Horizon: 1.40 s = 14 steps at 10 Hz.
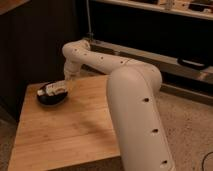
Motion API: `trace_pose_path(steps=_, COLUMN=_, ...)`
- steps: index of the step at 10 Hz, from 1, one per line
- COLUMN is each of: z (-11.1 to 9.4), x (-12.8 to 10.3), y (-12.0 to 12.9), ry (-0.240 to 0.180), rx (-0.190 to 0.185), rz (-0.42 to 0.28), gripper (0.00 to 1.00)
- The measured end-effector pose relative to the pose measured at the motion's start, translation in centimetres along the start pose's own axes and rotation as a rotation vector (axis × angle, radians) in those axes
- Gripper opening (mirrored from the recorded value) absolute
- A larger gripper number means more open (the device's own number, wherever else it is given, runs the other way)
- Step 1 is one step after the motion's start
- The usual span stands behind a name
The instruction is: Place the bottle in the ceramic bowl
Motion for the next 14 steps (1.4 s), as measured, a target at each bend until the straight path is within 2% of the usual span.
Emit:
trace_pose_path(steps=2, z=1.4, x=-1.0, y=-0.5, ry=0.007, rx=-0.017, rz=-0.005, gripper=0.00)
trace_pose_path(steps=3, z=1.9, x=-1.5, y=-0.8, ry=0.014, rx=-0.021, rz=0.004, gripper=0.05)
trace_pose_path(steps=4, z=2.2, x=-1.6, y=-1.0, ry=0.022, rx=-0.024, rz=0.017, gripper=0.12)
trace_pose_path(steps=7, z=3.2, x=-0.4, y=-0.9, ry=0.063, rx=-0.024, rz=0.077, gripper=0.44)
trace_pose_path(steps=10, z=3.1, x=1.0, y=-0.8, ry=0.084, rx=-0.016, rz=0.121, gripper=0.73)
trace_pose_path(steps=11, z=3.1, x=1.1, y=-0.7, ry=0.088, rx=-0.012, rz=0.132, gripper=0.77)
trace_pose_path(steps=14, z=2.9, x=1.8, y=-0.6, ry=0.096, rx=0.002, rz=0.162, gripper=0.78)
